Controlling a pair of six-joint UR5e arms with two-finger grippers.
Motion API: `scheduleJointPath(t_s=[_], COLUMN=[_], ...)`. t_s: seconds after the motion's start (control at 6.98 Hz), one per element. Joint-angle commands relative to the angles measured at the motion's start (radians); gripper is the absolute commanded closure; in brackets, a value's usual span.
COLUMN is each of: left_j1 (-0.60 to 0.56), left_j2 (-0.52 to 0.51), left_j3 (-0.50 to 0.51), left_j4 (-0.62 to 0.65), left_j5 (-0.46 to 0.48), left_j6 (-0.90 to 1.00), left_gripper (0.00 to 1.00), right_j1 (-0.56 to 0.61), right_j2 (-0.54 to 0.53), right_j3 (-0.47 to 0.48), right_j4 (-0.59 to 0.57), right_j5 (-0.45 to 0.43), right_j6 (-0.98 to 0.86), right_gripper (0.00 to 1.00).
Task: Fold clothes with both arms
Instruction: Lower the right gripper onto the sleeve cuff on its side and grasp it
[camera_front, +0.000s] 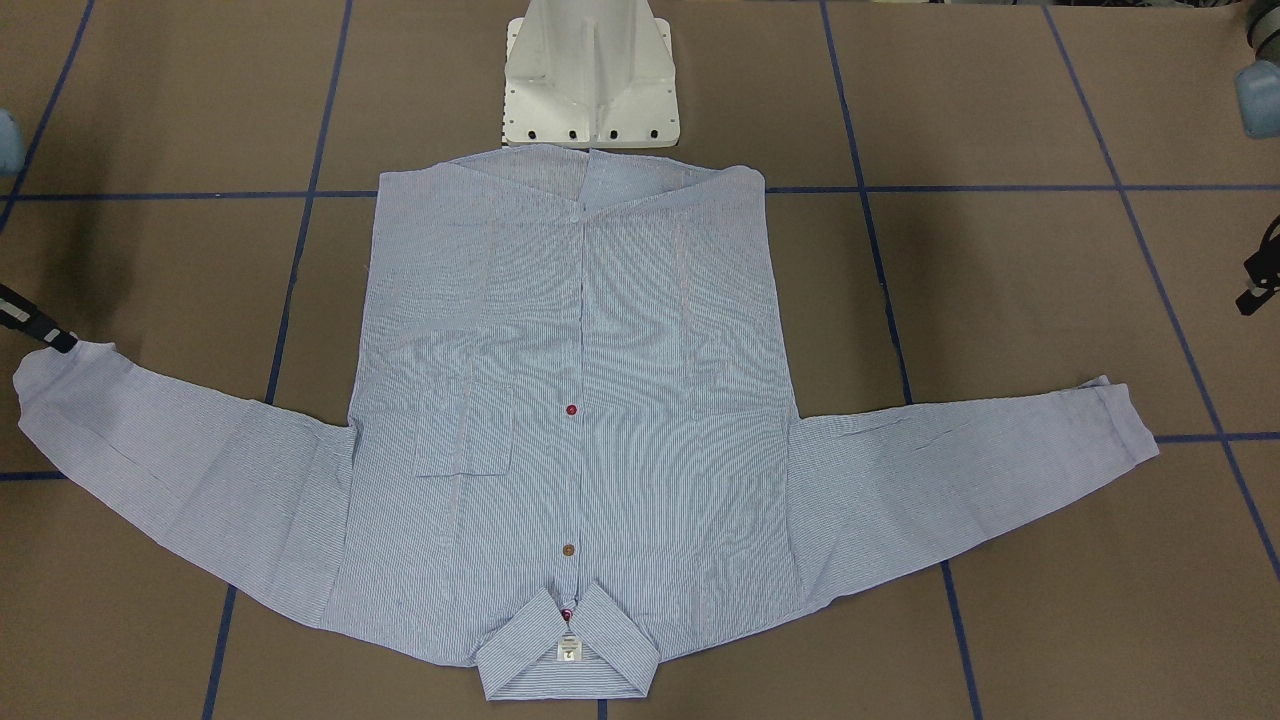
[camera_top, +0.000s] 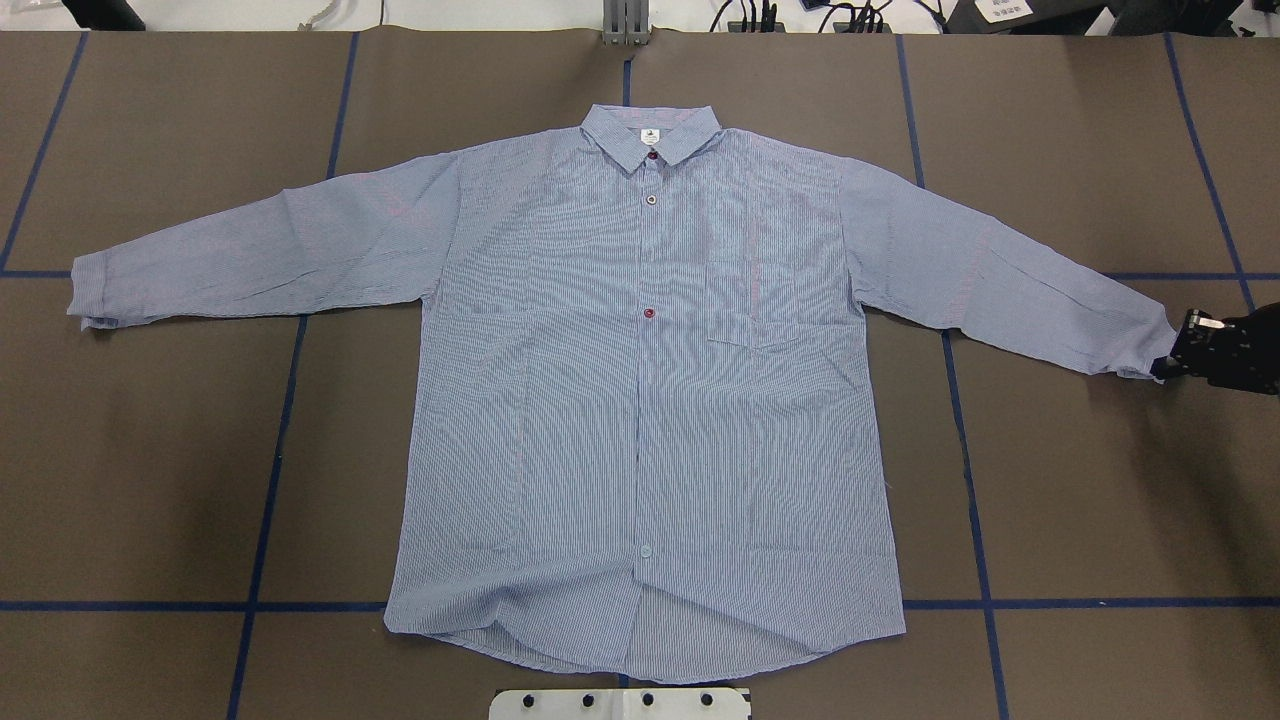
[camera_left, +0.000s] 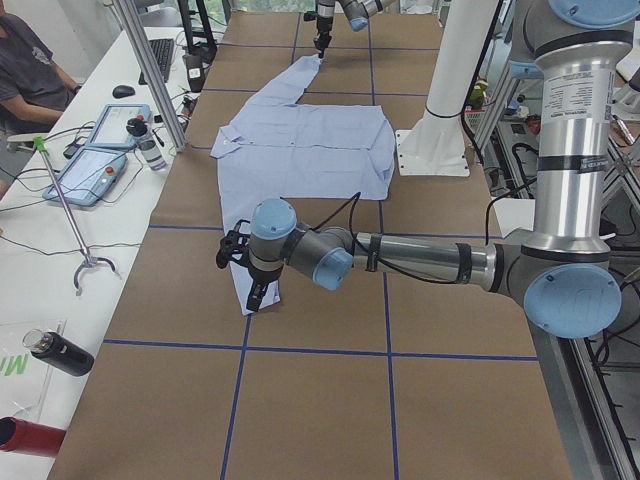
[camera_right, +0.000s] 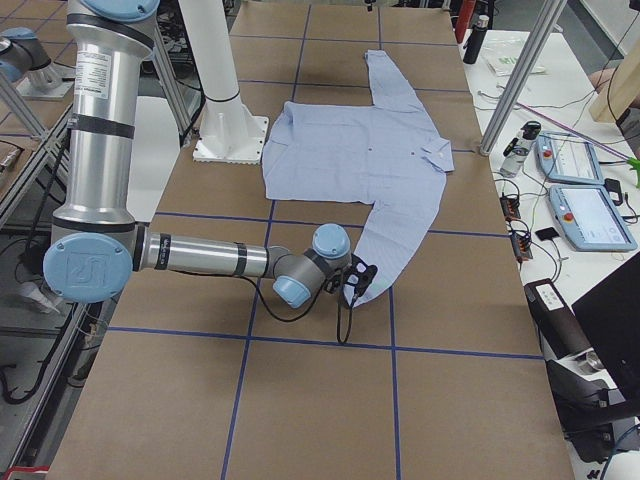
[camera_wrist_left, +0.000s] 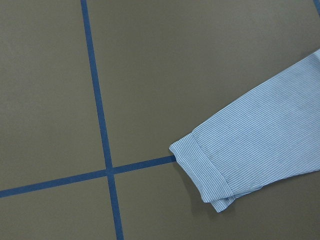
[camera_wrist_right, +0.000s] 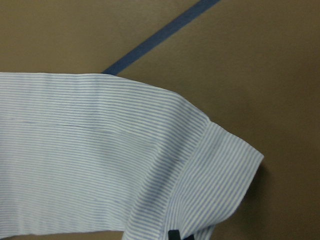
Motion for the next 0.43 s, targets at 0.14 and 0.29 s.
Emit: scheduleJointPath(t_s=[0.14,0.29], left_j1=[0.0,0.0], left_j2=[-0.001,0.0], left_j3=[-0.007,-0.007], left_j4=[-0.002,-0.002], left_j5=[-0.002,-0.002], left_j6=[0.002,0.002], left_gripper=[0.0,0.0], right_j1=[-0.014,-0.038], right_j2=[0.244,0.377], right_j3=[0.128,0.123], right_j4=[-0.336,-0.449], right_j5=[-0.005,-0.007], right_j6=[0.001,0.001], right_gripper=[1.0,1.0])
